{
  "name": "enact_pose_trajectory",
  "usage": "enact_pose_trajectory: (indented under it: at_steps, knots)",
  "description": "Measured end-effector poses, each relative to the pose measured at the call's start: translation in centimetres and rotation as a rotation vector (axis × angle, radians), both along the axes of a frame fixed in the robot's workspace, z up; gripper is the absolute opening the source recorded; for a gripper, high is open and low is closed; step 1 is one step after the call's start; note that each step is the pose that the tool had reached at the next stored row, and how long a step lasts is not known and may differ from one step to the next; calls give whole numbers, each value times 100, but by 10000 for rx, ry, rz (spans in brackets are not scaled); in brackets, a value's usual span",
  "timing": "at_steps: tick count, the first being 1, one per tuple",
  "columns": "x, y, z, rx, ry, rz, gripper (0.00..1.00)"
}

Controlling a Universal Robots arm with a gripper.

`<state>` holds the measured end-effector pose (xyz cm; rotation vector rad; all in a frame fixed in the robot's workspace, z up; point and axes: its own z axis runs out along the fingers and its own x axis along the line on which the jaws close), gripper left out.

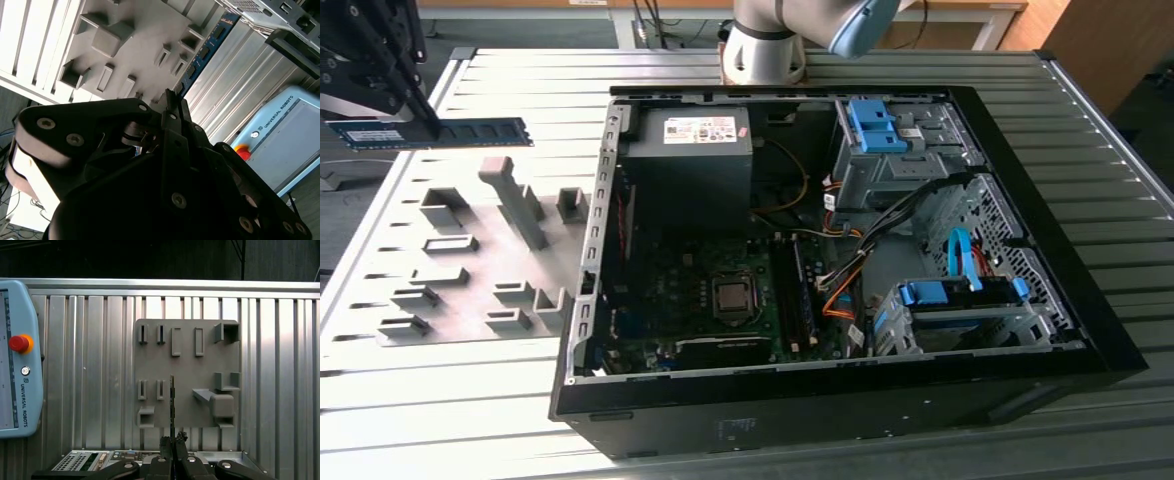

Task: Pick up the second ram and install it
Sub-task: 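Pick up the second ram and move it above second insertion slot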

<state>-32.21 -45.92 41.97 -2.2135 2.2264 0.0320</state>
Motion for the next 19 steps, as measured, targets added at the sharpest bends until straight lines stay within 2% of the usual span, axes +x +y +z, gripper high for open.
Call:
enact_pose_trajectory:
  at_steps: [19]
  knots:
    - [87, 0, 0, 0, 1, 0, 14]
